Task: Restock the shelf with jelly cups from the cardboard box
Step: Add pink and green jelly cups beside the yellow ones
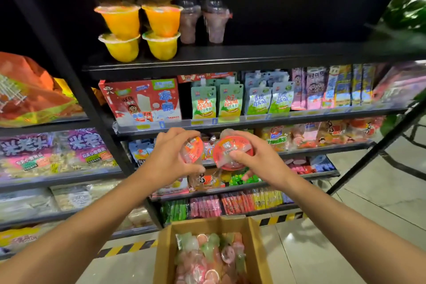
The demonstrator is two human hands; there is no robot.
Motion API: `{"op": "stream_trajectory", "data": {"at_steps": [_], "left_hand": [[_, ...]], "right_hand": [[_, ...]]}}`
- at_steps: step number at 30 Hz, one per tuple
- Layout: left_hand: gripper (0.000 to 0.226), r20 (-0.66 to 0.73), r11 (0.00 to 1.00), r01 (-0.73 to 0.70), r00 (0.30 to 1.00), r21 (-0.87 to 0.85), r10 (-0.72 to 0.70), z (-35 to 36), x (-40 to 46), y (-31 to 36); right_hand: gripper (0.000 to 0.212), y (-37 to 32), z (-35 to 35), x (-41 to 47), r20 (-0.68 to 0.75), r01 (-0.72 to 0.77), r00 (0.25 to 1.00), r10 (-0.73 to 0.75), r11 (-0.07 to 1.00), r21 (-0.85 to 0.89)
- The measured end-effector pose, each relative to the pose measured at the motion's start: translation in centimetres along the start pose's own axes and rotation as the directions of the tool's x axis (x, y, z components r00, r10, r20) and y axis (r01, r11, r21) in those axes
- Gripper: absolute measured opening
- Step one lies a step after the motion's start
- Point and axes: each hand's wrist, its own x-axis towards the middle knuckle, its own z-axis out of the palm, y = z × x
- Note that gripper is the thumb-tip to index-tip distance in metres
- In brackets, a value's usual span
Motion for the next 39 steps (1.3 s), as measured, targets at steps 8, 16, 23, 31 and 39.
{"op": "stream_trajectory", "data": {"at_steps": [8,16,23,31,39], "left_hand": [[0.097,-0.119,0.995,-0.095,0.989,-0.013,0.093,-5.0,4.6,1.8],[0.078,-0.276,0.988,-0.151,0.951,-0.035,0.135,-9.7,9.3,6.4],[0.088,-0.367,0.992,-0.121,0.922,0.028,0.123,-10.9,13.6,12.0],[0.067,-0.486,0.994,0.022,0.874,0.112,0.035,-8.4,21.1,16.1],[0.071,-0.463,0.981,0.110,0.886,0.162,-0.023,-6.1,27.5,18.6]], "right_hand": [[0.040,-6.3,-1.5,2.7,-0.117,0.086,0.987,-0.107,0.981,-0.175],[0.020,-11.6,-6.9,7.6,-0.249,0.182,0.947,-0.204,0.977,-0.110],[0.023,-14.6,-14.5,11.4,-0.139,0.339,0.922,-0.360,0.927,-0.159],[0.018,-13.9,-22.7,18.0,-0.017,0.382,0.918,-0.397,0.893,-0.238],[0.019,-12.1,-27.6,20.7,-0.017,0.335,0.930,-0.367,0.867,-0.370]]}}
